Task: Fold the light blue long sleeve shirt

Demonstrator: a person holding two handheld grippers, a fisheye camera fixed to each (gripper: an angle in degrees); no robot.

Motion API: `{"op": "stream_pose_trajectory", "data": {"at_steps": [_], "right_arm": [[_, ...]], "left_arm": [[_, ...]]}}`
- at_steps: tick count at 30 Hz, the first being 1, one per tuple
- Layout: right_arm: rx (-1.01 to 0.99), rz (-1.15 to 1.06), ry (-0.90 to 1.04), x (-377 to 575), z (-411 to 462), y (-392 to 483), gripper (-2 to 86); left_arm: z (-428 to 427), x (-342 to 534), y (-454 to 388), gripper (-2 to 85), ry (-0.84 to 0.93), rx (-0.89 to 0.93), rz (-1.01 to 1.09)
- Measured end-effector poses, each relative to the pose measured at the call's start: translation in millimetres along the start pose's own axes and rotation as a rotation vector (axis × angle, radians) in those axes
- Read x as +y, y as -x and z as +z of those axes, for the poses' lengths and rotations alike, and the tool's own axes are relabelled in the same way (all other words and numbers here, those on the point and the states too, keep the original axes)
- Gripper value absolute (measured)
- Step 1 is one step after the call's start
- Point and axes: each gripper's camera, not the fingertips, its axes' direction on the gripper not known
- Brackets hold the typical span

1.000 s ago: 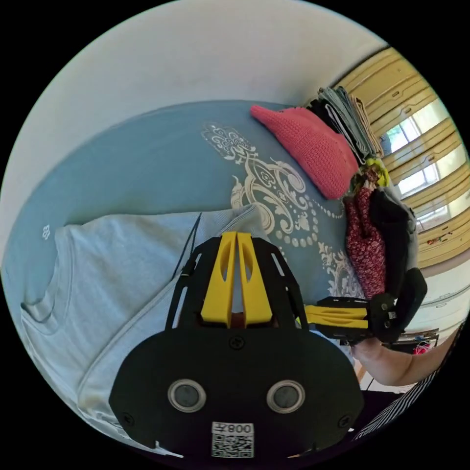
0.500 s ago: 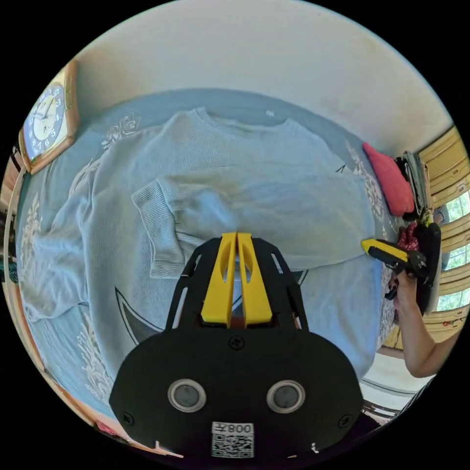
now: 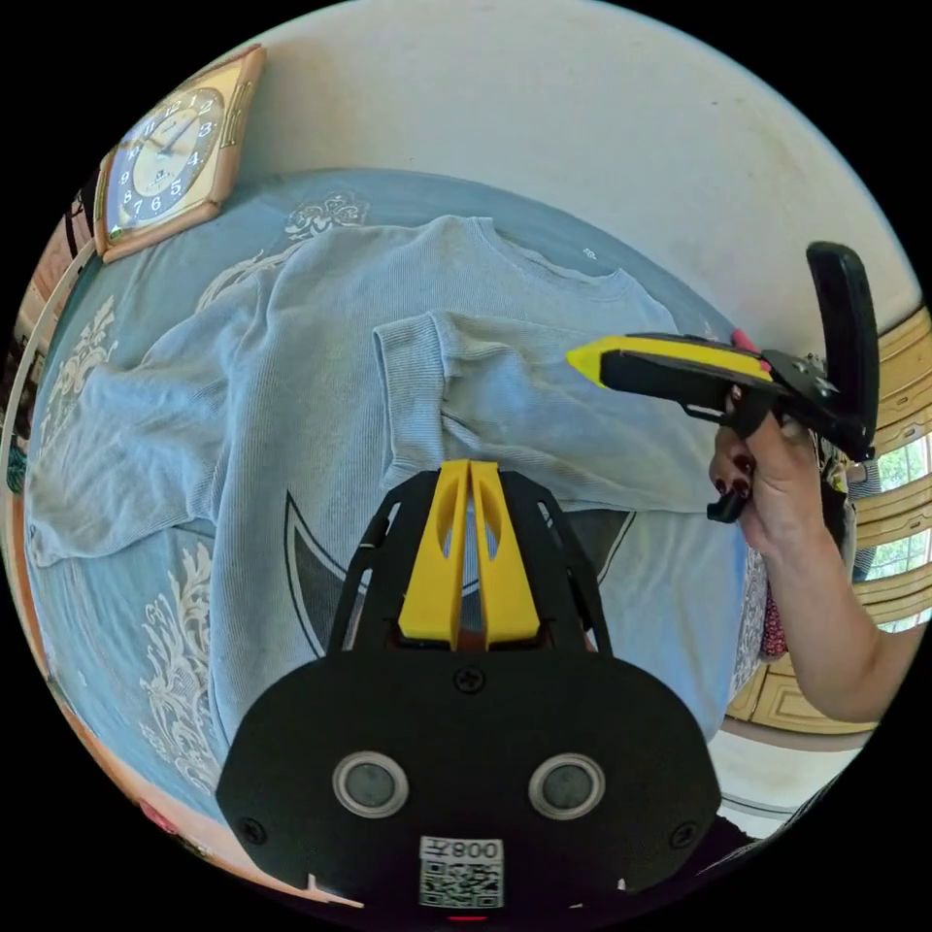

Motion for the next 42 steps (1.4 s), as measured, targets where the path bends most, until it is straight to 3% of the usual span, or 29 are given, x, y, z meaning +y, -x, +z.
{"op": "stream_pose_trajectory", "data": {"at_steps": [2,9,15,20,29,34,36,39,42], "right_arm": [[0.017,-0.029,0.159,-38.5,41.5,10.0,0.1],[0.022,-0.017,0.215,-90.3,58.1,27.5,0.1],[0.113,0.015,0.086,-117.1,47.4,49.9,0.6],[-0.006,0.039,-0.023,-149.0,49.5,71.0,2.9],[-0.205,-0.201,0.054,-242.1,126.3,158.1,4.2],[-0.180,-0.261,0.276,-264.3,193.1,178.8,1.4],[-0.231,-0.233,0.241,-268.0,190.2,171.5,1.4],[-0.322,-0.184,0.173,-271.5,178.6,159.7,3.0],[-0.469,-0.094,0.067,-279.0,160.9,144.8,6.4]], "left_arm": [[-7.2,20.0,29.2,0.2,-0.034,0.020,0.000],[-54.5,83.9,123.2,1.2,-0.104,0.095,-0.064],[-135.5,191.6,281.1,7.0,-0.358,0.152,-0.457],[-173.7,277.0,430.5,11.9,-0.496,0.125,-0.840],[-187.0,332.3,549.8,10.1,-0.584,0.189,-1.103],[-192.5,345.0,559.3,5.9,-0.555,0.185,-1.070],[-200.5,347.2,549.9,5.3,-0.620,0.221,-0.973],[-215.6,337.0,513.1,4.8,-0.660,0.243,-0.701],[-213.6,320.1,455.8,4.5,-0.551,0.147,-0.422]]}}
